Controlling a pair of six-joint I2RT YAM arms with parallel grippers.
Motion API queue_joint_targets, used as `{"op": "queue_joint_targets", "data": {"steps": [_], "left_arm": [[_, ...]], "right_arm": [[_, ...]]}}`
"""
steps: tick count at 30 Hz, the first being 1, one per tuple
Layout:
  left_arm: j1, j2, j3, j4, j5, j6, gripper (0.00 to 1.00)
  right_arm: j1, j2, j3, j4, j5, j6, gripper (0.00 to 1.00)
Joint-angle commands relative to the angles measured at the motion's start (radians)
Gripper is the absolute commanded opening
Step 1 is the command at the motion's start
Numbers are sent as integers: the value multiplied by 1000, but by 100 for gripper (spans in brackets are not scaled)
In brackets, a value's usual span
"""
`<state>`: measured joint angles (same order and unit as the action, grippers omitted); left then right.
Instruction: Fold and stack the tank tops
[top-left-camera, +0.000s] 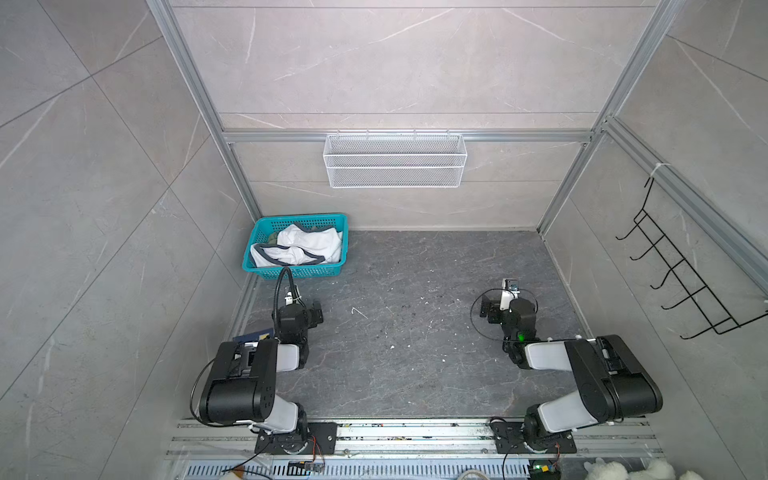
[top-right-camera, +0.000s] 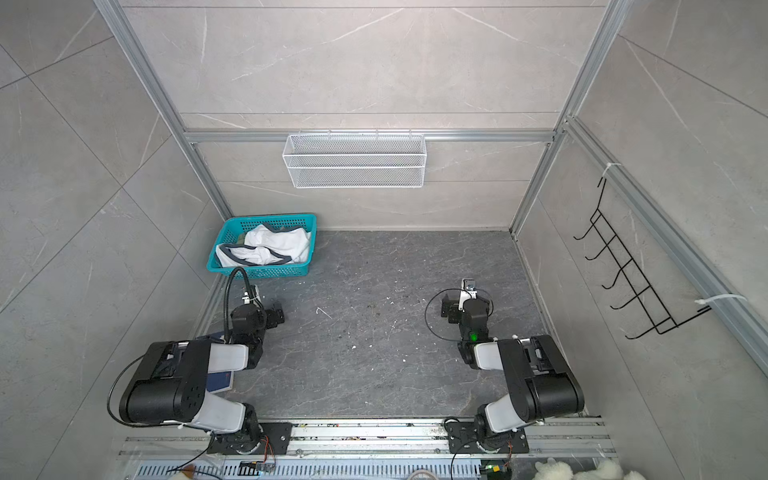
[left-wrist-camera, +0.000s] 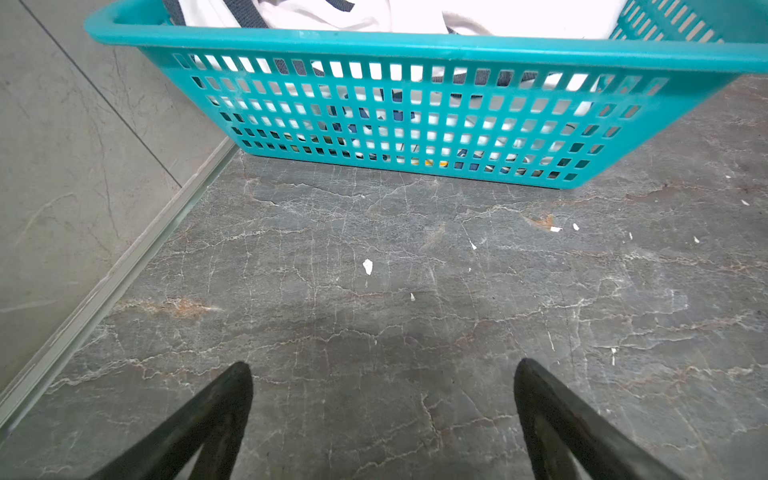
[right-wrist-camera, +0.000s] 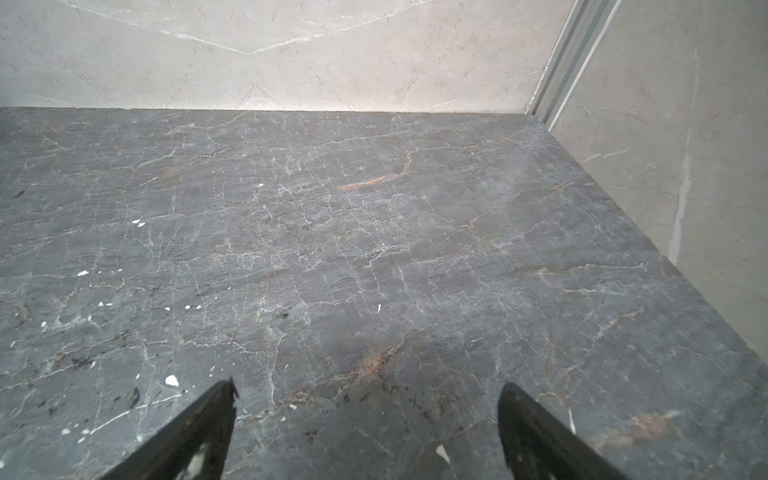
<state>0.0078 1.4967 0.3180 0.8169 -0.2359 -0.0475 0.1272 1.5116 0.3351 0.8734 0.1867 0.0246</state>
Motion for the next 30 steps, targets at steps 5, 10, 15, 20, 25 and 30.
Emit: {"op": "queue_joint_targets", "data": {"steps": [5,10,15,20,25,30], "left_arm": [[-3,7,27,65,-20,18,100],[-3,7,26,65,-18,17,100],[-3,7,27,65,-18,18,100],[-3,7,26,65,-18,18,100],[-3,3,20,73,-23,21,100],[-38,-140,10,-28,-71,44,100]], "right_arm": [[6,10,18,27,10,-16,100],[7,9,17,26,10,-16,100],[7,9,18,27,10,-15,100],[6,9,18,27,10,-15,100],[6,7,14,31,10,-17,100],[12,-87,-5,-12,-79,-61,100]]}}
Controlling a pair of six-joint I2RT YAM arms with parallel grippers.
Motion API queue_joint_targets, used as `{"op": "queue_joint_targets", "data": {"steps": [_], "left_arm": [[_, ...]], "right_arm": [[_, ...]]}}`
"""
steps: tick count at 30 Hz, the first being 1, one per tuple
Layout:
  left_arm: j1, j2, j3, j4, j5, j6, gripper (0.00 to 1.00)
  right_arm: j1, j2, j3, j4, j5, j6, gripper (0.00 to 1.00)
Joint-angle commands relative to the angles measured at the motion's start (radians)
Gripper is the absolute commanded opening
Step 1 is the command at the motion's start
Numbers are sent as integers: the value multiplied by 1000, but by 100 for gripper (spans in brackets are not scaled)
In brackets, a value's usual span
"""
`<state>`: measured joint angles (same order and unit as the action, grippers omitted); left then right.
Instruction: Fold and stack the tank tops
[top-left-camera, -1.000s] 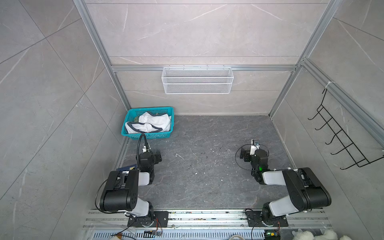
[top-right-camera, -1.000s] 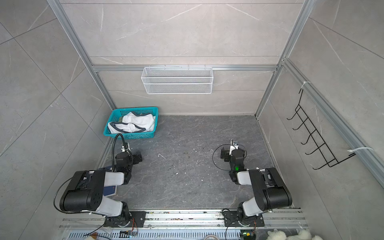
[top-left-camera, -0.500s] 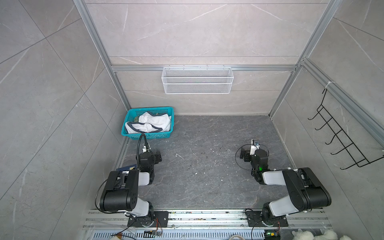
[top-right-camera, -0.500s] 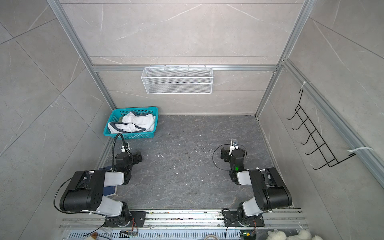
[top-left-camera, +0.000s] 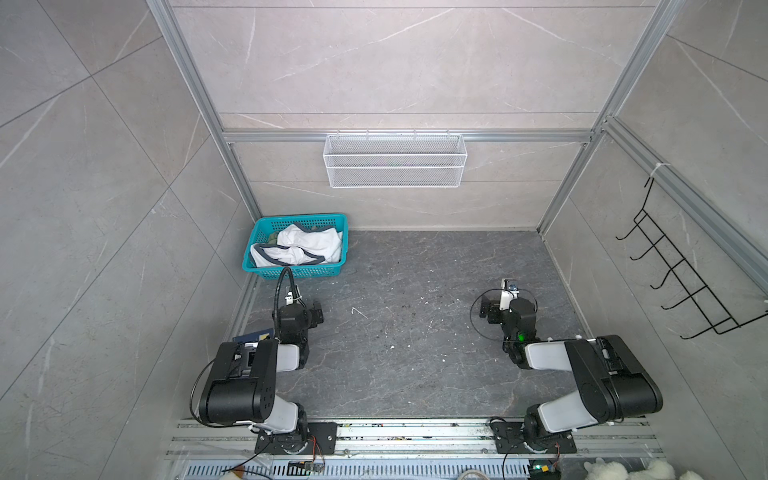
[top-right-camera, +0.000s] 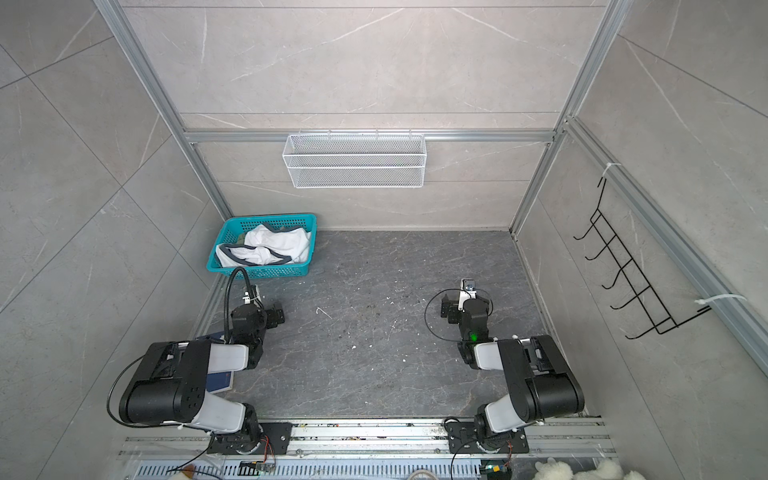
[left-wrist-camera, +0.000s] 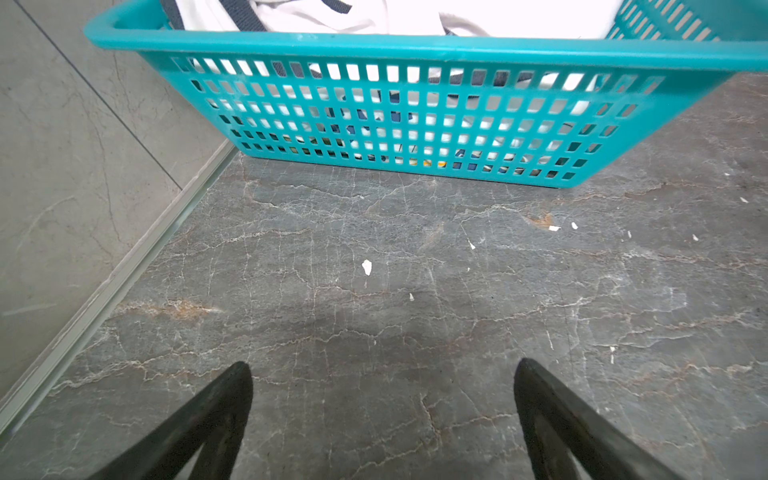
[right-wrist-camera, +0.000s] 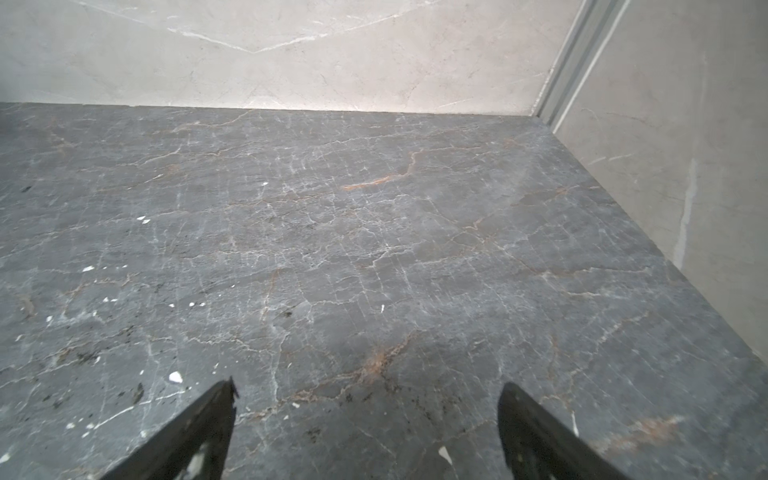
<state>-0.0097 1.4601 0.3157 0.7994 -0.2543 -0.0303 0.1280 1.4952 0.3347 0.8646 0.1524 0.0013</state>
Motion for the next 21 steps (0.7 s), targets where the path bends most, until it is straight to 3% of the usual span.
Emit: {"op": "queue_joint_targets", "data": {"steps": [1,4,8,11,15,21], "left_arm": [[-30,-165,36,-112,-70,15,100],[-33,-319,115,-378,-87,-81,100],[-37,-458,222,-655,-111,-324,100],[-36,-499,336,-834,-77,-483,100],[-35,-501,480,-1056,-38,-655,100],[-35,-460,553,-1032,75,-592,100]], "right_arm": [[15,-124,-9,-50,-44,-43,100],[32,-271,0,-171,-30,-45,100],[38,-469,34,-320,-95,32,100],[39,-586,122,-513,-137,115,100],[38,-654,294,-813,-86,262,100],[36,-615,494,-1195,72,457,100]]}}
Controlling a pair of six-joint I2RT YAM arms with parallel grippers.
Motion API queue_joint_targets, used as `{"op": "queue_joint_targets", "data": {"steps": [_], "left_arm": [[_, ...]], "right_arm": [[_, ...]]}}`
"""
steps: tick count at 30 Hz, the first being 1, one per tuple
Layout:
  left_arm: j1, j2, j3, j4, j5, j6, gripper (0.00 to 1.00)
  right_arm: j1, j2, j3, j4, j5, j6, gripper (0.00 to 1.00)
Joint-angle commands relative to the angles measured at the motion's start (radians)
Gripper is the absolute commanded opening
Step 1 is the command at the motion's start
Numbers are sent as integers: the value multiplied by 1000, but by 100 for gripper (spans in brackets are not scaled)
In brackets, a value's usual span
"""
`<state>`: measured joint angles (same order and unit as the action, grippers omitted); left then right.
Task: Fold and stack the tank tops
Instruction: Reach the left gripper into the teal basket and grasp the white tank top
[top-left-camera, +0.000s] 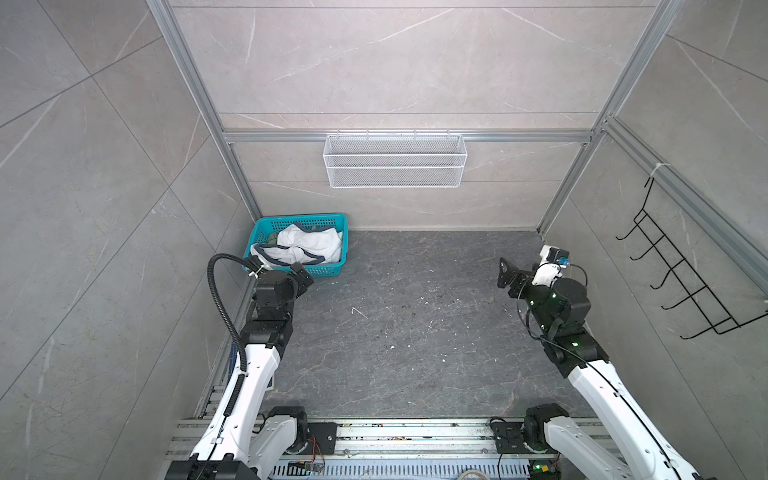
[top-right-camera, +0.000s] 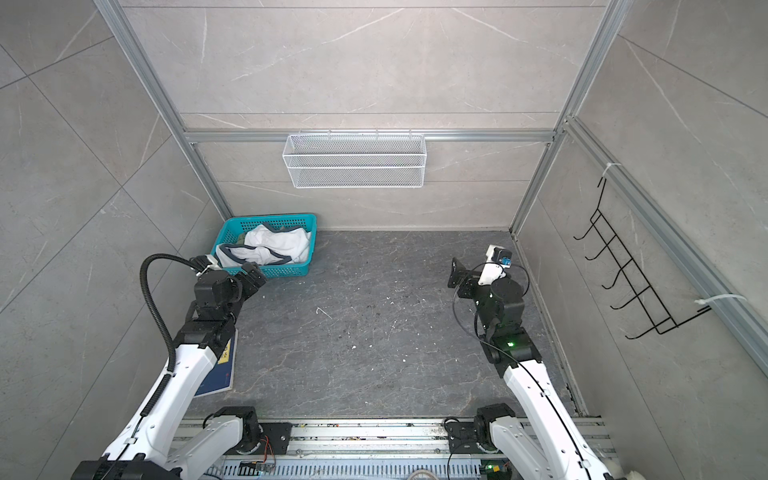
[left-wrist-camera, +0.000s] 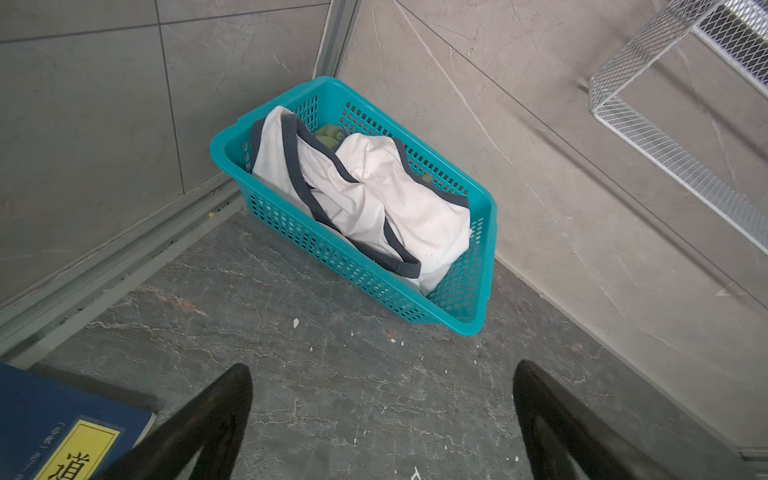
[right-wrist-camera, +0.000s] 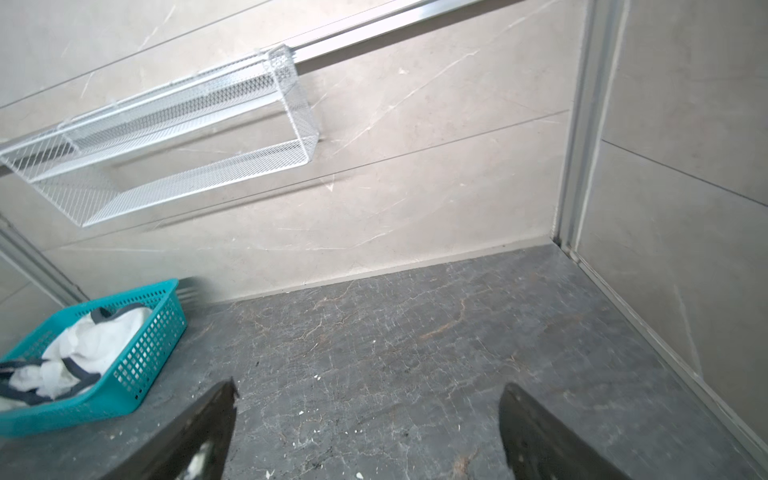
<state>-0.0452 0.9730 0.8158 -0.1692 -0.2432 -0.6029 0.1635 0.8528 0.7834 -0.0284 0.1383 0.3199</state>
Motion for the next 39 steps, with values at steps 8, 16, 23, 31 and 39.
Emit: {"op": "queue_joint_targets", "data": {"steps": [8,16,23,31,39], "left_arm": [[64,486,455,-308,55,72,96],[150,861,841,-432,121,56,84],[174,1090,1085,-485,201,46,70],[173,1276,1233,-520,254,37,61],[173,1323,1261,-523,250,49,28]], "right_arm": [[1,1,2,-270,-115,95,100],[0,-62,-9,-319,-210,86,100],[0,-113,-55,-329,-235,101,100],[0,-101,-61,-334,-241,95,100],[-1,-77,-74,-323,-255,103,99]]}}
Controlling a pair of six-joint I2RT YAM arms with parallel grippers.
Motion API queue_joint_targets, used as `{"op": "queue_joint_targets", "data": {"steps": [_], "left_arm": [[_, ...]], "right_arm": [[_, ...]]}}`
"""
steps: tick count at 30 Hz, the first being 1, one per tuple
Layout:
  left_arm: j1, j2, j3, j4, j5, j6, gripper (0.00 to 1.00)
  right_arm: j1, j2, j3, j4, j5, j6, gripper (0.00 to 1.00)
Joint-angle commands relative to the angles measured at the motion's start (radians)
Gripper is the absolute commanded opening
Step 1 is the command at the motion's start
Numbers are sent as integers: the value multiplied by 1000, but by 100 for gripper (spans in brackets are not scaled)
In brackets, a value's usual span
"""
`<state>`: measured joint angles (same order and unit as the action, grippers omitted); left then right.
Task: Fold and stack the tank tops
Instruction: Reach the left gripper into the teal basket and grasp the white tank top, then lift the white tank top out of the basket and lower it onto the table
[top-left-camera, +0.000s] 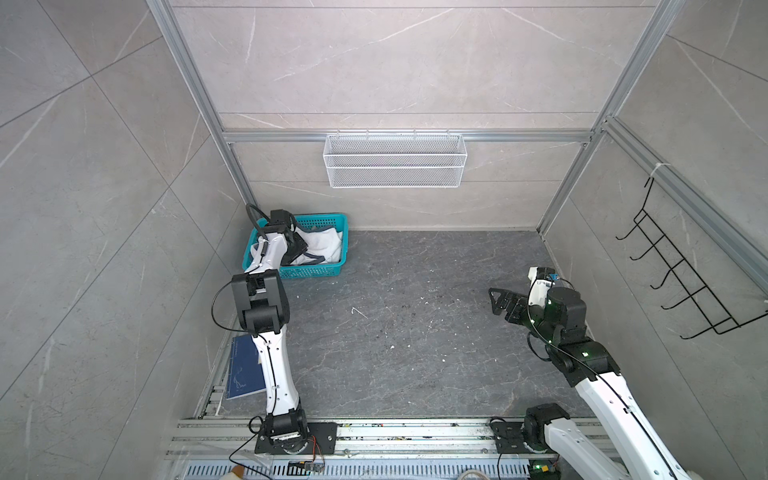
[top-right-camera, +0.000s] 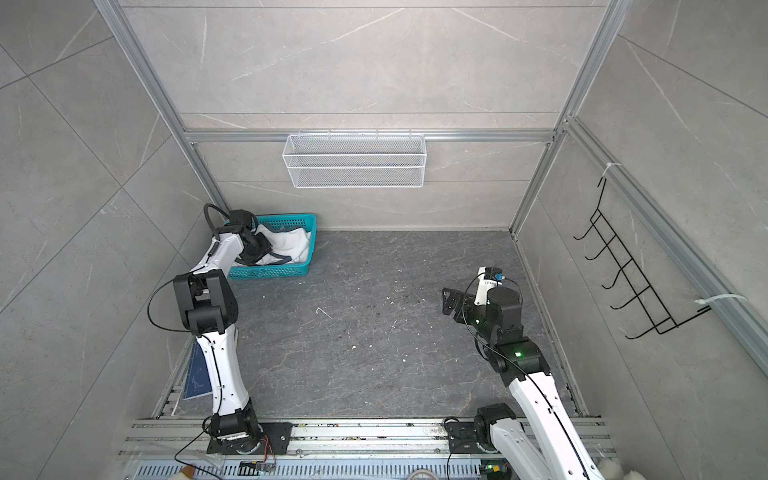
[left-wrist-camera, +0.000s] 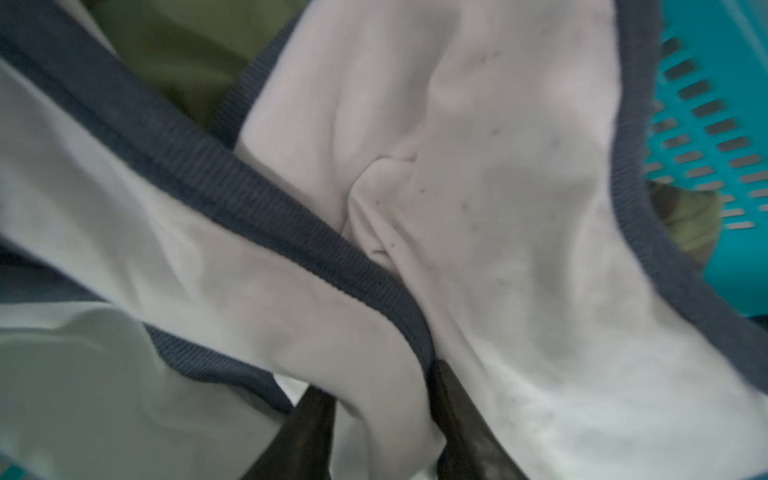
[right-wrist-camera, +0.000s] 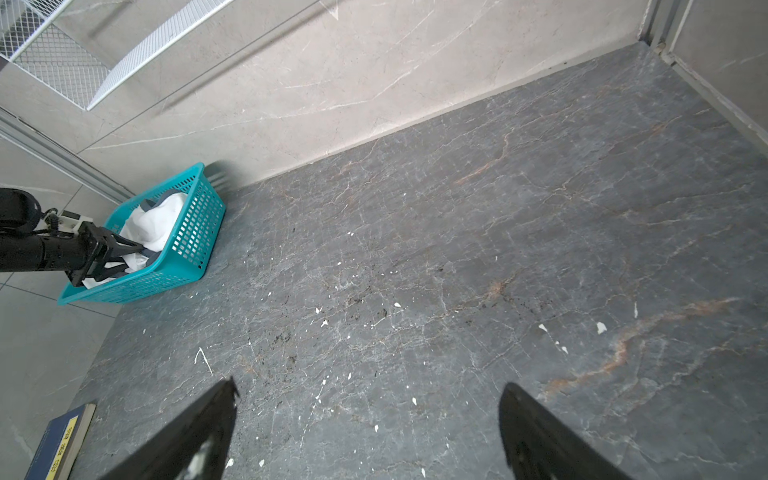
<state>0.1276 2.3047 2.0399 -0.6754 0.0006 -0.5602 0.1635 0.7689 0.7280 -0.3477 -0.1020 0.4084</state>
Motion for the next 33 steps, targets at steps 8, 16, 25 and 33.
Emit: {"op": "queue_joint_targets", "data": {"steps": [8,16,25,33], "left_arm": [[-5,-92,91,-64,18,13,0],[-46,-344,148,-41,23,37,0],[-211,-620,172,120,-42,178,0],[-413,-764,206,267,16,256,0]], "right_arm": [[-1,35,-18,1,-46,24,100],[0,11,-18,-11,-62,30,100],[0,-33,-43,-28,-75,36,100],[0,-49,-48,-45,-82,29,100]]}}
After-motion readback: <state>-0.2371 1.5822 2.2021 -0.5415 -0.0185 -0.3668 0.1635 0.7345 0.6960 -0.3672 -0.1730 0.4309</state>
